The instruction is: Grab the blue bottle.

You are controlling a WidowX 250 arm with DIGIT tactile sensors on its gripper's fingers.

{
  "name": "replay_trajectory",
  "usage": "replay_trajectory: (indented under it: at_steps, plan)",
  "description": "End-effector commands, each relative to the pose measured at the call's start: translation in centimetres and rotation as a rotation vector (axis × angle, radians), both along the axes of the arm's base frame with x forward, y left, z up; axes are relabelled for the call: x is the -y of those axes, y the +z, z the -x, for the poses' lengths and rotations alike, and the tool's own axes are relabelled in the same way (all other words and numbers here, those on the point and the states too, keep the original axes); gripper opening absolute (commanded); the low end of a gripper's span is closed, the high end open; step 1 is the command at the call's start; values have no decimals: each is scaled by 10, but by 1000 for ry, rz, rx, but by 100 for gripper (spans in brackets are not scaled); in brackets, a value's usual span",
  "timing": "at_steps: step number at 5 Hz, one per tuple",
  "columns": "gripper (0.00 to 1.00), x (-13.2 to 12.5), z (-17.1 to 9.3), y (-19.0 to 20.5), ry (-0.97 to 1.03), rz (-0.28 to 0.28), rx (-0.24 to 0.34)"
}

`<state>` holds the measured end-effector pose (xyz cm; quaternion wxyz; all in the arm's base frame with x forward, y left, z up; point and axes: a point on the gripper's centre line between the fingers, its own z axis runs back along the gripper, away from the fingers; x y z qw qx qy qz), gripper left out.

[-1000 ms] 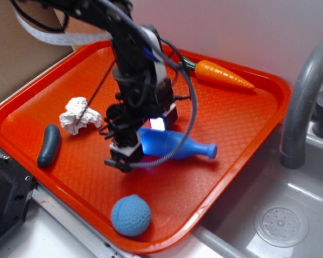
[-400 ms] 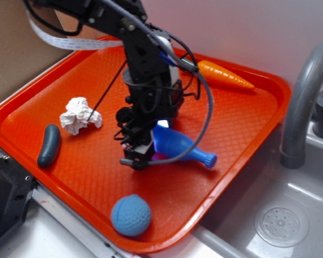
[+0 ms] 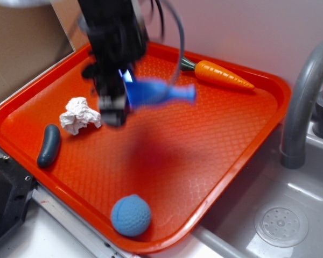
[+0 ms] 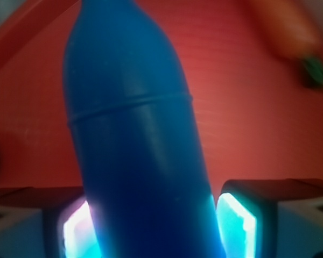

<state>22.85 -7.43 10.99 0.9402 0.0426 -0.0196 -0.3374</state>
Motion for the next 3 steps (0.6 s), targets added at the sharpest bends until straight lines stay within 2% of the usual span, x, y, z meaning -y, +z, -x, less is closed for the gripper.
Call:
replay_trajectory:
  at_steps: [1, 2, 3]
  plan:
    - [0, -24, 17, 93, 501, 39, 191]
    - [0, -24, 25, 112, 756, 113, 216]
    - [0, -20, 19, 102, 741, 138, 141]
